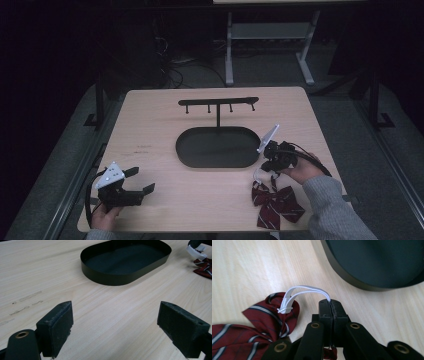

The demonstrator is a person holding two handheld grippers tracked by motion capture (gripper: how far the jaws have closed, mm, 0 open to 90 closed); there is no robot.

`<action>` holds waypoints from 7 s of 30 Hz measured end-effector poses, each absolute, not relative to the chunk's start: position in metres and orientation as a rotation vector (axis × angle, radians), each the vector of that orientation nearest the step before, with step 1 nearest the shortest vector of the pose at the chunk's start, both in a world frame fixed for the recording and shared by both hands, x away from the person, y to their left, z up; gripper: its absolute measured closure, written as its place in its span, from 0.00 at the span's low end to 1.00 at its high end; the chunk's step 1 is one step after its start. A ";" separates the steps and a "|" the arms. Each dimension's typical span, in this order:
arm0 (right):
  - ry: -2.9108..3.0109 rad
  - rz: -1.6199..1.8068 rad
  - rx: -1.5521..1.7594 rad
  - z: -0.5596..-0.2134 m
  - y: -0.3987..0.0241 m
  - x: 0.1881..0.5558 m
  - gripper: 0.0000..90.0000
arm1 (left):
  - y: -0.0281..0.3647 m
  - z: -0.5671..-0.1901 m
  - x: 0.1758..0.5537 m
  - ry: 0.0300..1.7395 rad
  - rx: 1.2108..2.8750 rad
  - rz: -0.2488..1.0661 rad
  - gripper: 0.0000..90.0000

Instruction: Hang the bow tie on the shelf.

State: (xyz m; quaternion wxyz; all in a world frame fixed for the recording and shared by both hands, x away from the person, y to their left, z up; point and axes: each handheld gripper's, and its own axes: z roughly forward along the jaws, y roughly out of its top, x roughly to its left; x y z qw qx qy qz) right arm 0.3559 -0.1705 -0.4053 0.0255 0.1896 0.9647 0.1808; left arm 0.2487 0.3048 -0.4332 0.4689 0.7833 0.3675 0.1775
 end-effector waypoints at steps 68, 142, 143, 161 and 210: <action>2.848 0.740 0.314 -0.277 -0.127 0.366 0.98 | 0.309 -0.432 0.251 0.908 1.916 0.443 0.15; 2.861 0.660 0.396 -0.240 -0.077 0.455 0.98 | 0.311 -0.433 0.250 0.908 1.894 0.443 0.15; 2.860 0.664 0.406 -0.241 -0.077 0.457 0.98 | 0.311 -0.433 0.250 0.908 1.894 0.443 0.15; 2.853 0.646 0.529 -0.260 -0.085 0.475 0.98 | 0.310 -0.432 0.250 0.905 1.898 0.441 0.15; 2.847 0.653 0.596 -0.272 -0.104 0.469 0.84 | 0.309 -0.432 0.249 0.902 1.893 0.443 0.15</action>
